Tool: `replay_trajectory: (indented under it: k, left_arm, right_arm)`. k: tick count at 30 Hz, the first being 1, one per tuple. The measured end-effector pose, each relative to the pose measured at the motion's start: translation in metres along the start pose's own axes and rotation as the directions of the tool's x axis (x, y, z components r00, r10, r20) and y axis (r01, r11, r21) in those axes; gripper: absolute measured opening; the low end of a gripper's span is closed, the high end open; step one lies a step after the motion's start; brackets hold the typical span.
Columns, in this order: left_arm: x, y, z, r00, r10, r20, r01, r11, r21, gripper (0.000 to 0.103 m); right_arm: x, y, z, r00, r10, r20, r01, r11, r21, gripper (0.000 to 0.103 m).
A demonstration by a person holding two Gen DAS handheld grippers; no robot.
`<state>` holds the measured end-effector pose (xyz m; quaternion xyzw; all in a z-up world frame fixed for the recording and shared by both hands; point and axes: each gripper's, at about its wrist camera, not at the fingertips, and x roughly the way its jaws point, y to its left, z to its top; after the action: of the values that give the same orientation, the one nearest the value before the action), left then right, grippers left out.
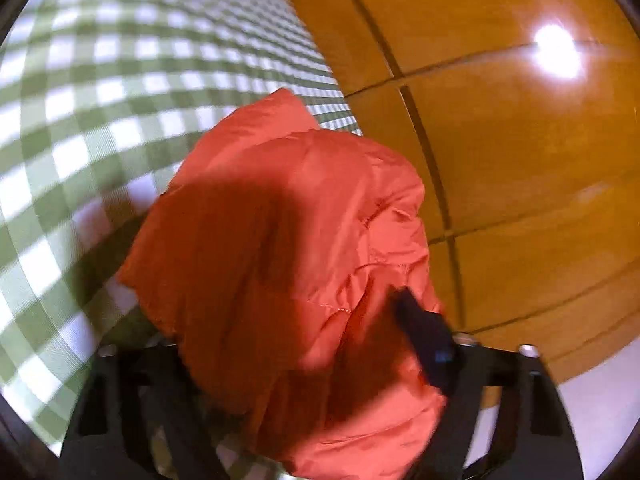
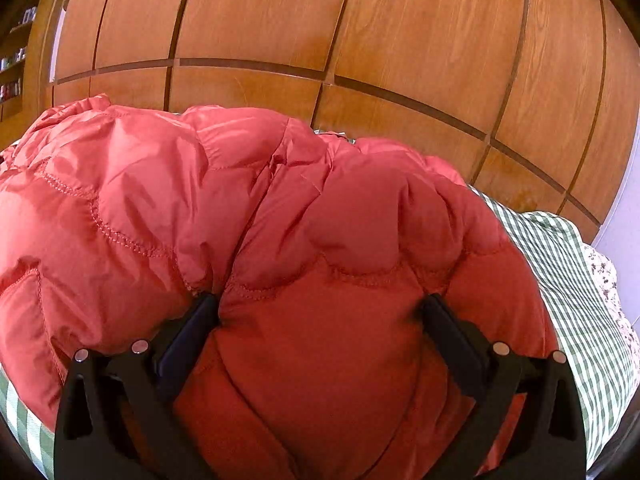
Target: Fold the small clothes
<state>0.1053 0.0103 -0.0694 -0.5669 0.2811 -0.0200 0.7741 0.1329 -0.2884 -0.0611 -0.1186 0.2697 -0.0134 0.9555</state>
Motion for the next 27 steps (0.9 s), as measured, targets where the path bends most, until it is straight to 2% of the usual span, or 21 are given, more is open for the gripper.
replay_trajectory:
  k: [2, 5, 6, 7, 8, 9, 11, 13, 14, 17, 22, 23, 25, 27]
  left_arm:
    - [0.000, 0.006, 0.003, 0.999, -0.039, -0.001, 0.039, 0.998, -0.058, 0.069]
    - [0.009, 0.004, 0.010, 1.000, -0.021, -0.012, 0.021, 0.999, -0.029, 0.064]
    - [0.015, 0.000, 0.013, 1.000, -0.001, -0.022, 0.001, 1.000, 0.008, 0.055]
    - [0.020, -0.002, 0.015, 0.999, 0.035, -0.035, -0.033, 0.999, 0.041, 0.040]
    - [0.024, -0.004, 0.018, 0.997, 0.060, -0.049, -0.057, 0.997, 0.058, 0.035]
    - [0.024, -0.005, 0.020, 0.997, 0.050, -0.054, -0.047, 0.997, 0.056, 0.026]
    - [0.020, -0.020, 0.020, 0.998, 0.056, -0.043, -0.050, 0.991, 0.128, 0.020]
    - [0.014, -0.050, 0.014, 0.997, 0.079, -0.003, -0.075, 0.954, 0.292, 0.018]
    - [0.009, -0.063, 0.010, 0.997, 0.070, 0.013, -0.070, 0.935, 0.349, 0.018]
    - [-0.005, -0.112, -0.006, 0.999, 0.005, 0.054, -0.033, 0.850, 0.525, 0.018]
    - [-0.017, -0.163, -0.034, 0.996, -0.046, 0.071, -0.016, 0.725, 0.689, 0.018]
    - [-0.019, -0.168, -0.037, 0.996, -0.052, 0.072, -0.014, 0.708, 0.706, 0.018]
    - [-0.020, -0.178, -0.041, 0.996, -0.056, 0.074, -0.017, 0.679, 0.734, 0.018]
    - [-0.021, -0.180, -0.042, 0.996, -0.053, 0.072, -0.017, 0.680, 0.733, 0.018]
  right_arm:
    - [0.000, 0.000, 0.000, 1.000, 0.000, -0.001, 0.000, 1.000, 0.000, 0.101]
    - [0.000, -0.001, 0.000, 1.000, -0.002, -0.001, 0.002, 1.000, -0.004, 0.101]
    - [0.000, -0.001, 0.000, 1.000, -0.004, -0.002, 0.004, 1.000, -0.006, 0.101]
    - [0.000, 0.000, 0.000, 1.000, -0.007, -0.002, 0.007, 1.000, -0.007, 0.101]
    - [0.000, 0.000, 0.000, 1.000, -0.010, -0.002, 0.010, 1.000, -0.008, 0.101]
    - [0.000, 0.000, 0.000, 1.000, -0.012, -0.002, 0.012, 1.000, -0.009, 0.101]
    - [0.000, 0.002, 0.000, 1.000, -0.012, -0.003, 0.012, 1.000, -0.008, 0.101]
    - [0.000, 0.003, 0.000, 1.000, -0.015, -0.006, 0.015, 1.000, -0.009, 0.101]
    - [0.001, 0.003, 0.000, 1.000, -0.017, -0.007, 0.017, 1.000, -0.010, 0.101]
    - [0.002, 0.004, 0.001, 1.000, -0.021, -0.012, 0.021, 1.000, -0.008, 0.101]
    - [-0.005, -0.005, 0.009, 0.998, 0.022, -0.067, -0.021, 1.000, 0.015, 0.101]
    - [-0.013, -0.012, 0.013, 0.998, 0.029, -0.047, -0.026, 0.998, 0.051, 0.101]
    - [-0.038, -0.031, 0.025, 0.997, 0.052, 0.063, -0.062, 0.984, 0.170, 0.101]
    - [-0.053, -0.040, 0.039, 0.987, 0.089, 0.137, -0.120, 0.965, 0.234, 0.101]
